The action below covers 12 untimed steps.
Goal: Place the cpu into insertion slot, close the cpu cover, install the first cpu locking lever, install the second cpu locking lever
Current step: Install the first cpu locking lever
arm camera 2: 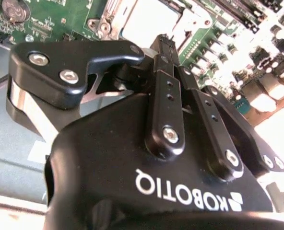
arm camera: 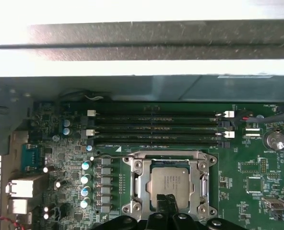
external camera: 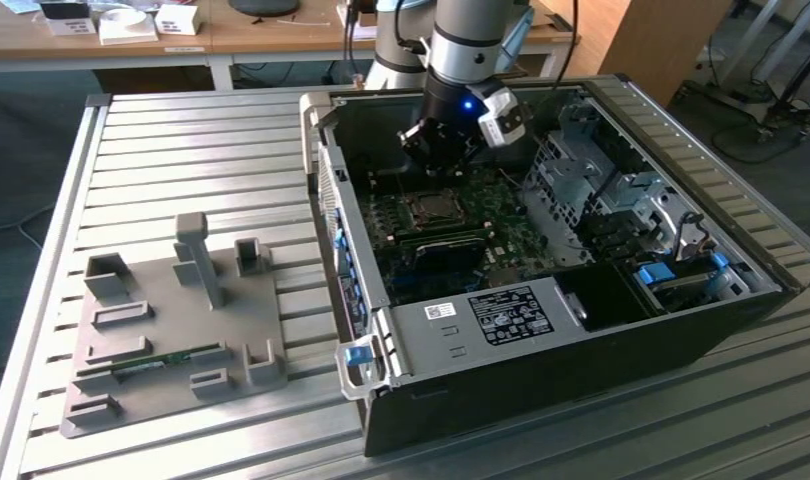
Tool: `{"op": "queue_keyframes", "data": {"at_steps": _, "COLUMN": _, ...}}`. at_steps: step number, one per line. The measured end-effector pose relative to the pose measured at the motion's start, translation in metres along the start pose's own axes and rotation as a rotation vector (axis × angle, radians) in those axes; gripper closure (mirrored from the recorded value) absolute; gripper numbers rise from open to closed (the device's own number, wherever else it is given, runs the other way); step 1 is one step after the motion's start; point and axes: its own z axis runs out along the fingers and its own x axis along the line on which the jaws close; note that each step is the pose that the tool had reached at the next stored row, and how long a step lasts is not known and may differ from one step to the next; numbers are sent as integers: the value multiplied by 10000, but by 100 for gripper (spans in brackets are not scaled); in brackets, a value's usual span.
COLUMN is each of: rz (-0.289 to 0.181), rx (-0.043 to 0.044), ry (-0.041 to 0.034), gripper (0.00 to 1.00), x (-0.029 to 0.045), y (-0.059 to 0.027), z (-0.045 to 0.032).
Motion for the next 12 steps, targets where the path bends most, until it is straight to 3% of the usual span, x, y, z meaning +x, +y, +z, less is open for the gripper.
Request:
{"op": "queue_keyframes", "data": {"at_steps": 7, "rz": 0, "rx": -1, "ry": -1, "gripper": 89, "x": 2, "y": 0, "z": -9}}
{"op": "queue_keyframes", "data": {"at_steps": 12, "rz": 0, "rx": 0, "ry": -12, "gripper": 89, "x": 50, "y": 0, "z": -10}}
